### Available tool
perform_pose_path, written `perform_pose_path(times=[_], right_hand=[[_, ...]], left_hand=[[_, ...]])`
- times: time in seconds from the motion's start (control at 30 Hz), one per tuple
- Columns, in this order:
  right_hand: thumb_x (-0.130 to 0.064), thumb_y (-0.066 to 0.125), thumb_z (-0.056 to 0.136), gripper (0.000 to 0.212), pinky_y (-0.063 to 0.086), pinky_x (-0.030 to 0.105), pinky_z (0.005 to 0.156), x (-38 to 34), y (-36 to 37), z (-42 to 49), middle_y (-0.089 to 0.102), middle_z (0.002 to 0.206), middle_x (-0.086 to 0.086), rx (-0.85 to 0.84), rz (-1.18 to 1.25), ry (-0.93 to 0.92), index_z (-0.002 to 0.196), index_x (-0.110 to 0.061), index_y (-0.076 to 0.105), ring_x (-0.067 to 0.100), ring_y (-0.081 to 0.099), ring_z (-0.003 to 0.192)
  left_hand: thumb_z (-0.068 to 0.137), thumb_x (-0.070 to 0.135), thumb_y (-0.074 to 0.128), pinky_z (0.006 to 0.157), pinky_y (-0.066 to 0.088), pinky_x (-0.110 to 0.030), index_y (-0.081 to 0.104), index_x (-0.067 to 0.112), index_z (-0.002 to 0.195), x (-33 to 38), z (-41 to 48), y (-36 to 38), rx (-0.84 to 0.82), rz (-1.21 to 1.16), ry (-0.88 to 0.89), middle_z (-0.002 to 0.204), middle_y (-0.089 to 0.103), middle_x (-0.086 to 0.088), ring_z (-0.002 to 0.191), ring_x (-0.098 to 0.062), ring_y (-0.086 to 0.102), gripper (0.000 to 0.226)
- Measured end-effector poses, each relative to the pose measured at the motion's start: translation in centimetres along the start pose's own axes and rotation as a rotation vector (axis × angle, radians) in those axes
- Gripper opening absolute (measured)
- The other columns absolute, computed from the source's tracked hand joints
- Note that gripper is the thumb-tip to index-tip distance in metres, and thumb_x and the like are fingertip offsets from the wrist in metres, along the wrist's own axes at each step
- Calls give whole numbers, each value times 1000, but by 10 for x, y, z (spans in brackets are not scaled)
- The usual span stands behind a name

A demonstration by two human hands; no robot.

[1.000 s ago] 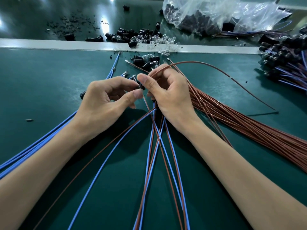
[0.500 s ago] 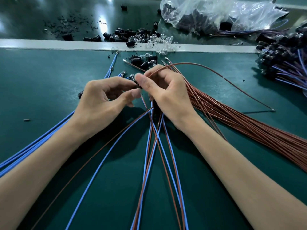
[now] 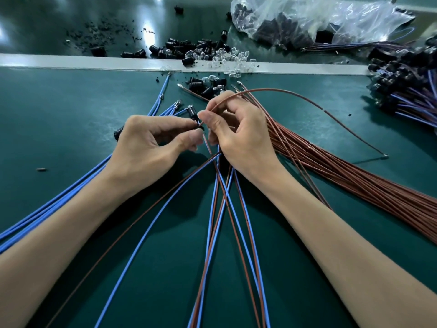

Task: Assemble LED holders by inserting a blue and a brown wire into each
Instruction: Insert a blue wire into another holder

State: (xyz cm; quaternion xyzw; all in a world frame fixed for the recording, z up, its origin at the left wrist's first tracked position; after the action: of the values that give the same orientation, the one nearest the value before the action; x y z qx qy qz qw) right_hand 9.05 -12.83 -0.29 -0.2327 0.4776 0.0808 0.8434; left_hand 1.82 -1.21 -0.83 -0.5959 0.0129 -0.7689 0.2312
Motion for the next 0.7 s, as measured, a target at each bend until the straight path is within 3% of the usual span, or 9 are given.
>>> perform_pose_path(times=[0.1,0.3,0.4,0.47,0.6,0.7], right_hand=[[-12,64,89,12,48,20,55,1,1,0,55,60,-17,-8,-6,5,80,-14,57,-1,56,46],[-11,64,90,16,54,25,61,3,3,-1,63,68,-8,-56,88,80,79,-22,60,6,62,55],[-9,65,89,14,54,23,61,6,3,-1,64,69,-7,-58,89,104,79,-19,61,6,63,56],[-11,66,89,15,52,21,61,6,2,0,63,68,-10,-47,88,107,78,-21,61,4,61,55],[-12,67,88,16,50,26,65,3,3,0,60,67,-15,-44,20,47,77,-22,60,3,58,57],[-13,67,88,10,49,31,69,1,3,-1,57,68,-20,-51,-21,9,79,-17,63,1,56,62]], left_hand=[[87,6,63,68,50,-11,67,27,87,0,2,-4,43,10,24,68,70,12,64,1,64,21],[89,9,61,68,49,-12,66,25,94,2,2,-3,11,62,36,79,67,-13,68,-1,60,17],[90,14,62,71,49,-36,70,18,88,-1,3,-4,4,91,25,83,65,-22,71,-21,61,9],[91,15,62,73,46,-44,71,11,88,-3,3,-4,-14,116,26,85,63,-22,76,-34,60,10],[90,17,62,74,49,-35,69,25,95,-2,2,-3,-21,99,37,83,66,-11,76,-23,63,12],[90,13,62,73,50,-28,67,23,102,-2,2,-2,-23,111,52,82,67,-8,72,-11,62,16]])
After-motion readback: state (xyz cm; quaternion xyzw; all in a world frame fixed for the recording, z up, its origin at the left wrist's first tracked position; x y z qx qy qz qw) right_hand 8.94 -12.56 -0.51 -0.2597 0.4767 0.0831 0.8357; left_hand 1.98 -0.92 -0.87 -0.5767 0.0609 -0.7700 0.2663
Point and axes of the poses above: each hand's wrist, its own z-axis towards the middle knuckle, its own y-axis out of the palm, x = y × z, the point moved 6 cm from there along z, towards the middle knuckle
